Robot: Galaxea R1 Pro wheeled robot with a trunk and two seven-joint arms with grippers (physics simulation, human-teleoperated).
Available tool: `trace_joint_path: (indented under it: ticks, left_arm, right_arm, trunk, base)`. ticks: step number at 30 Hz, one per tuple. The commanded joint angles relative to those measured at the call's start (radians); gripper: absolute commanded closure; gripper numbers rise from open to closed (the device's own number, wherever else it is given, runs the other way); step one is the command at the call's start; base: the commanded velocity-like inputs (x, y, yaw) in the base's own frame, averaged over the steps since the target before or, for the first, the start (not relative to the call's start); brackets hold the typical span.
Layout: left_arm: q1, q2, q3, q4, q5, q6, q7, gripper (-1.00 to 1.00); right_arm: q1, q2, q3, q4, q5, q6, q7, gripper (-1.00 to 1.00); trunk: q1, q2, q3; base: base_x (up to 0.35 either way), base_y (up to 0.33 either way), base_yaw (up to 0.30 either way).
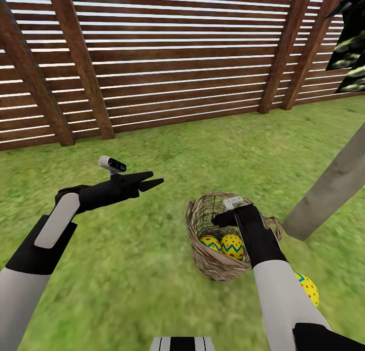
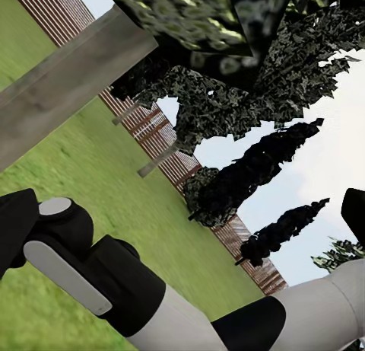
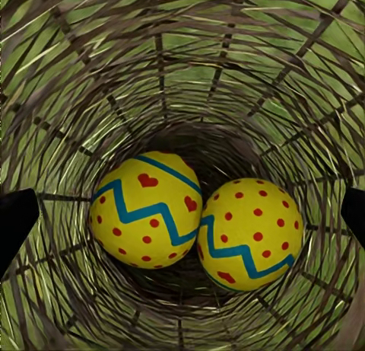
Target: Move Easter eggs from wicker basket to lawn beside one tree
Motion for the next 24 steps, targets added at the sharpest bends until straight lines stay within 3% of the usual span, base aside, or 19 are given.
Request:
trace_joint_path:
  ticks: [1,9,17,22,24]
  left_arm:
    - [-0.001,0.0,-0.002,0.0,0.002,0.004,-0.001,-1.0]
    - [-0.001,-0.004,-0.004,0.0,0.002,0.004,0.0,-1.0]
    - [-0.001,-0.004,-0.004,0.0,0.002,0.004,0.0,-1.0]
    - [-0.001,-0.004,-0.004,0.0,0.002,0.004,0.0,-1.0]
    - [-0.001,-0.004,-0.004,0.0,0.001,0.004,0.0,-1.0]
  right_arm:
    - [-0.001,0.001,-0.003,0.0,0.01,0.003,0.009,-1.0]
    - [-0.001,0.001,-0.005,0.008,0.012,0.006,-0.055,-1.0]
    - [-0.001,0.004,-0.017,0.069,-0.002,-0.004,-0.064,-1.0]
    - [0.0,0.011,-0.075,0.123,-0.003,-0.063,-0.092,-1.0]
    - [0.001,0.012,-0.117,0.161,-0.036,-0.113,-0.121,-1.0]
  trunk:
    - [0.0,0.0,-0.001]
    - [0.0,0.0,-0.001]
    - [0.0,0.0,-0.001]
    - [0.0,0.0,-0.001]
    - [0.0,0.0,-0.001]
  base:
    - [0.0,0.0,0.0]
    - [0.063,0.0,0.0]
    - [0.092,0.0,0.0]
    - [0.002,0.0,0.0]
    - [0.12,0.035,0.0]
